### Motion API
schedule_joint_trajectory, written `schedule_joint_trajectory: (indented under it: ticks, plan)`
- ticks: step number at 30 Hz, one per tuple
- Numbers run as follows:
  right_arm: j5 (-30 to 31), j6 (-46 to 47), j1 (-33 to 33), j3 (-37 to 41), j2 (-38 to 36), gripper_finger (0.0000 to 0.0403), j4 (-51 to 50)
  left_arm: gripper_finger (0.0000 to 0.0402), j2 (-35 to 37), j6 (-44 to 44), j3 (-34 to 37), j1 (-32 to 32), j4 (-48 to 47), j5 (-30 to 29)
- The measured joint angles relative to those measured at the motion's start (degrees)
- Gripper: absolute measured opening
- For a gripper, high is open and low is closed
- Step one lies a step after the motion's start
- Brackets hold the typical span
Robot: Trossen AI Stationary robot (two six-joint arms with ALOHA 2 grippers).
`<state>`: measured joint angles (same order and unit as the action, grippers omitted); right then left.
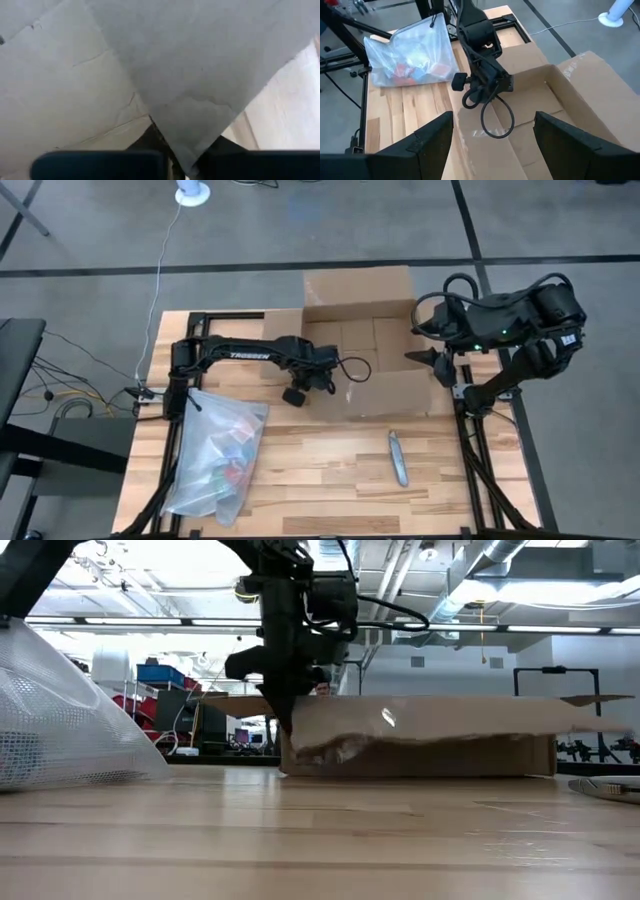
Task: Unpack boxes
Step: Break down the box until it is fully flat
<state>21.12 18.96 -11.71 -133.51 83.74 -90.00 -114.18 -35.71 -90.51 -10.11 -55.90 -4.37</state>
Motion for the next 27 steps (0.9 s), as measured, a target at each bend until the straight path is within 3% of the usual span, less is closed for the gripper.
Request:
schedule_joint_trajectory:
  ticks: [7, 14, 18, 23, 27]
  plan:
    - [-0.01, 0.04, -0.79, 0.02, -1.27, 0.0260, 0.00, 0.0002, 6.81, 4.74, -5.79, 1.54, -8.76, 2.02]
    - [0.00, 0.04, -1.02, 0.00, -4.25, 0.0260, -0.01, 0.0001, 15.68, 13.03, -15.38, 1.09, -11.33, 12.90]
    - [0.00, -0.34, -1.02, 0.00, -5.49, 0.0260, -0.03, 0.0000, 17.69, 18.03, -18.68, 1.12, -9.33, 23.01]
    - [0.00, -1.01, -1.02, 0.00, -6.63, 0.0260, 0.00, 0.0000, 18.35, 25.52, -19.14, 1.92, -1.47, 38.14]
    - [-0.02, -1.14, -1.02, 0.00, -7.52, 0.0260, 0.00, 0.0000, 18.35, 29.88, -19.14, 3.47, 6.86, 46.44]
